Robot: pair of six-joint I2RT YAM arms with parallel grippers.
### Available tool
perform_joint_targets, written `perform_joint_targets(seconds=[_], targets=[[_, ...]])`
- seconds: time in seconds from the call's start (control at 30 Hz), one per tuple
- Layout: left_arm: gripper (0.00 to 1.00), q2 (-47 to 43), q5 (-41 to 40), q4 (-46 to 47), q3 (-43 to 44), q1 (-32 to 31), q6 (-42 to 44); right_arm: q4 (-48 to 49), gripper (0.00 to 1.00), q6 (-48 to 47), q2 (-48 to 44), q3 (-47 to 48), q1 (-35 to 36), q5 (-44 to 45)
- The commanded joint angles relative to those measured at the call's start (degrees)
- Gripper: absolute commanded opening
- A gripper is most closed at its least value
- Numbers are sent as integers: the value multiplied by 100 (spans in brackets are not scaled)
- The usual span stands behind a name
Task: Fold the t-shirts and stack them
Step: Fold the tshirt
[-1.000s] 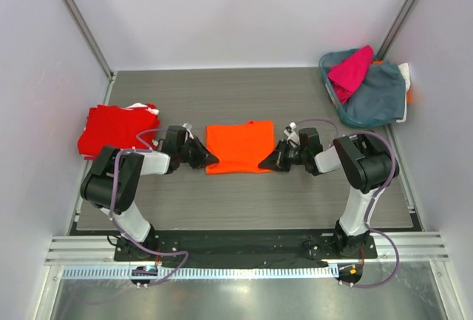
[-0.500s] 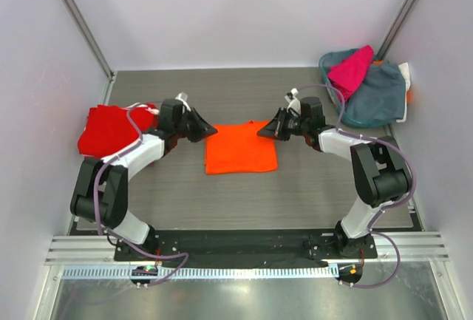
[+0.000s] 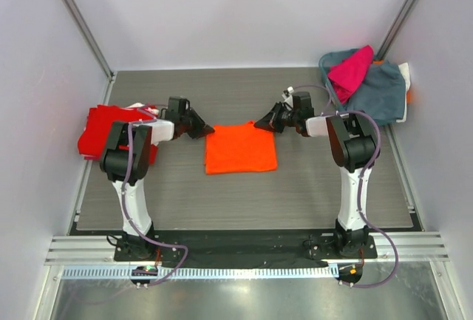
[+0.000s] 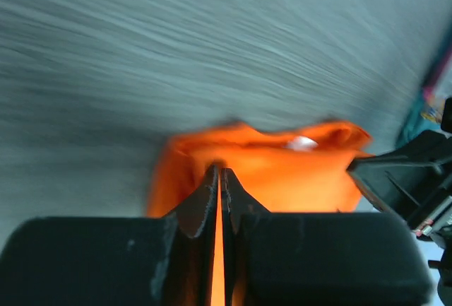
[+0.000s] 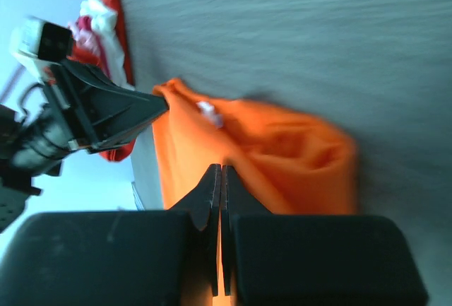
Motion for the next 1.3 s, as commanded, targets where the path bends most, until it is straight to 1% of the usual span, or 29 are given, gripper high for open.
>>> perform_joint_targets(seconds=[0.0, 0.03, 0.1, 0.17, 0.27, 0.3, 0.33, 0.37, 0.4, 0.43, 0.47, 0.5, 0.57, 0.6, 0.63, 0.67, 0.7, 0.73, 0.8, 0.83, 0.87, 0.93, 0.97, 1.03, 1.07, 1.13, 1.27], targets=[[3, 441, 51, 463, 224, 130, -116, 481, 1, 330, 454, 347, -231, -167], [3, 590, 51, 481, 259, 130, -116, 472, 1, 338, 534, 391, -301, -185], [3, 618, -37, 473, 198, 148, -107, 297, 1, 295, 718, 452, -354, -168], [3, 540, -150, 482, 145, 183, -81, -175, 1, 155, 763, 531, -433, -28], [3, 321, -247, 333, 136, 209, 77, -170, 2, 75, 659, 356, -521, 0], [4, 233, -274, 263, 154, 201, 199, -126, 3, 75, 589, 304, -530, 0], [5, 136, -335, 105, 154, 201, 348, -82, 7, 40, 396, 251, -539, -18], [6, 13, -405, -1, 171, 201, 437, -108, 17, -12, 281, 198, -539, -18], [7, -214, -589, -150, 206, 201, 542, -160, 24, -74, 150, 172, -539, -1], [7, -365, -695, -534, 302, 201, 743, -204, 33, -205, -104, 119, -547, 17], [8, -497, -800, -738, 347, 201, 841, -335, 49, -302, -272, 92, -539, 43], [10, -750, -941, -1193, 400, 201, 929, -493, 54, -425, -413, 83, -539, 200], [14, -989, -1380, -1599, 514, 183, 1228, -1036, 59, -794, -833, 75, -530, 385], [16, -1234, -1547, -2019, 532, 166, 1359, -1161, 59, -882, -967, 48, -539, 491], [18, -1332, -2140, -2267, 567, 139, 1474, -1241, 59, -979, -1116, -82, -539, 614], [20, -1437, -2407, -2487, 593, 61, 1701, -1303, 59, -1067, -1370, -171, -539, 676], [25, -1525, -2619, -2846, 593, 34, 1790, -1303, 59, -1111, -1503, -267, -539, 702], [27, -1639, -2943, -3015, 593, 7, 1861, -1303, 59, -1138, -1600, -451, -547, 781], [31, -1710, -3252, -3453, 611, -36, 2071, -1294, 59, -1173, -1845, -619, -539, 817], [33, -1754, -3410, -3552, 611, -106, 2151, -1286, 59, -1173, -1908, -759, -547, 834], [34, -1781, -3769, -3648, 611, -151, 2212, -1216, 59, -1164, -1969, -830, -539, 835], [38, -1764, -4070, -3938, 655, -282, 2388, -1137, 59, -1147, -2110, -1014, -530, 826], [40, -1685, -4393, -4044, 690, -344, 2441, -1058, 58, -1138, -2163, -1076, -530, 826], [43, -1518, -4693, -4351, 847, -484, 2573, -996, 59, -1112, -2259, -1190, -539, 835], [45, -1282, -4817, -4457, 901, -520, 2608, -891, 58, -1103, -2277, -1226, -530, 826], [43, -948, -5238, -4825, 1084, -555, 2556, -750, 58, -1015, -2295, -1296, -530, 738], [43, -674, -5555, -4932, 1208, -555, 2600, -522, 58, -875, -2286, -1410, -530, 641]])
